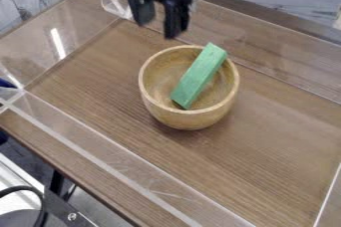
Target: Put the green block in the brown bowl
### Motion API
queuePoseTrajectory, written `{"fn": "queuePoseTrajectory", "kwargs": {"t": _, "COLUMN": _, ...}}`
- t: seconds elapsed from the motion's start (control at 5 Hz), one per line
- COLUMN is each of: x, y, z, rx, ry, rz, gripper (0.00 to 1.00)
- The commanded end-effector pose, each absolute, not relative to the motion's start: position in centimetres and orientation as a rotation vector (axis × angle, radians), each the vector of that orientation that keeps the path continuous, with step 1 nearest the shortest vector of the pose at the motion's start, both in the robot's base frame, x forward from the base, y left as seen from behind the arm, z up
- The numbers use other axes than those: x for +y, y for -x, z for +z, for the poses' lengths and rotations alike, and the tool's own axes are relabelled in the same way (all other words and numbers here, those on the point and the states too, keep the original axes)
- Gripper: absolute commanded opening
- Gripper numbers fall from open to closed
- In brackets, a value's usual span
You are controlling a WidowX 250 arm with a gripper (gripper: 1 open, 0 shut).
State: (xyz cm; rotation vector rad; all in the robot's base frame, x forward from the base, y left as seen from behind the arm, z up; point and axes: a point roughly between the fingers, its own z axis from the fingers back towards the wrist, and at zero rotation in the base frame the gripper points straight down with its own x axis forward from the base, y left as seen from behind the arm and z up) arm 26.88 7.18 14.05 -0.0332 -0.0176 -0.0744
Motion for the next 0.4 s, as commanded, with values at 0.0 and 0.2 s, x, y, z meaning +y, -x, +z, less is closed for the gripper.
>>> {"fn": "queuePoseTrajectory", "kwargs": {"t": 0.0, "x": 8.70, "y": -26.68, "z": 16.95, "rx": -0.088, "ry": 0.006, "rz": -0.056, "gripper": 1.00}}
{"fn": "queuePoseTrajectory", "kwargs": {"t": 0.2, "x": 9.54, "y": -25.96, "z": 16.16, "rx": -0.066, "ry": -0.003, "rz": -0.054, "gripper": 1.00}}
